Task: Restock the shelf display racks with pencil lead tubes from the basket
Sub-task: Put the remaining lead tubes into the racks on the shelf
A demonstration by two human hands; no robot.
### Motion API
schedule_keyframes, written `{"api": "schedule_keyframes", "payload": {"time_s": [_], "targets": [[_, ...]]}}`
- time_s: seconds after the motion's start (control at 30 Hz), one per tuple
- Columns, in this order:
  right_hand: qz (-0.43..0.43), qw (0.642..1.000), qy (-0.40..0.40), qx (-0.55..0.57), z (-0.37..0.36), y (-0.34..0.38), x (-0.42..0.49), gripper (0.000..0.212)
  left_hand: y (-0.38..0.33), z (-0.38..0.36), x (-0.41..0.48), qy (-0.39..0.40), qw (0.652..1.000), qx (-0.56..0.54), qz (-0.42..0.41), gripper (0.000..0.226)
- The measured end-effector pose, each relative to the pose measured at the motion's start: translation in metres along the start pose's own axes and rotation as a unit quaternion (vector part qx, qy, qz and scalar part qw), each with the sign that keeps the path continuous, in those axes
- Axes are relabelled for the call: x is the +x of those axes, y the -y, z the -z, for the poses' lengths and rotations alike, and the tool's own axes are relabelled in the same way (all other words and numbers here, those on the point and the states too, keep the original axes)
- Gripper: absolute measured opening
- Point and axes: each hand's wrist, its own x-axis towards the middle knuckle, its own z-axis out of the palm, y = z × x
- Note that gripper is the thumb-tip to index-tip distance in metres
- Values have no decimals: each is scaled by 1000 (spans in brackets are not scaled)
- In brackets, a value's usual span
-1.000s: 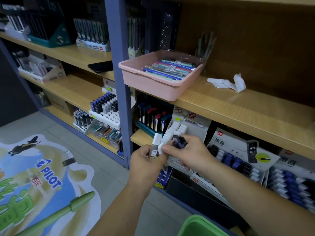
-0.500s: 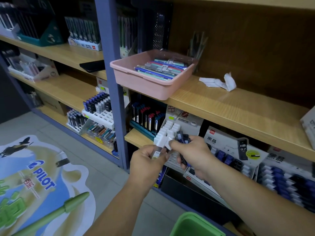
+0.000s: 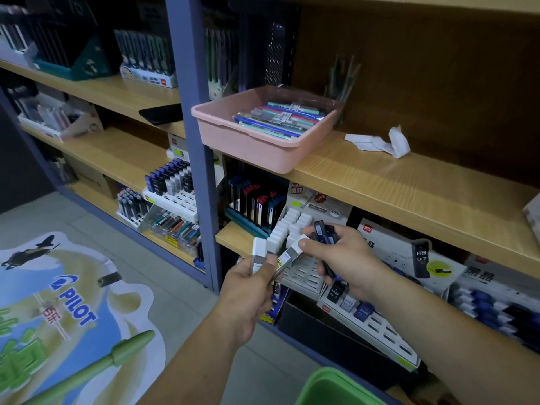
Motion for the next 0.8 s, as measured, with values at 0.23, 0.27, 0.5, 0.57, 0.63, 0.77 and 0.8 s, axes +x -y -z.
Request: {"api": "schedule_keyframes", "payload": {"time_s": [0.23,0.27,0.5,0.57,0.63,0.77,0.8], "targets": [[108,961,-103,-233,-3,-9,16,9,5,3,2,-76,987,139,16,20],[122,946,-110,-279,-5,-12,18,9,4,2,2,-77,988,128,32,17],[156,899,-118,-391,-16,-24,22,19,3,15,4,-87,979,171,-74,9],[165,894,-106,-402,-16,-26,22,18,3,19,5,-83,975,183,-99,13],[171,892,-83,-410,-18,-28,20,17,2,19,7,-78,969,196,-128,15],[190,882,-87,-423,-21,-36,17,25,-1,17,13,-129,946,215,-204,25],[193,887,-96,-408,-20,-37,18,26,-2,16,15,-140,942,219,-215,26]]}}
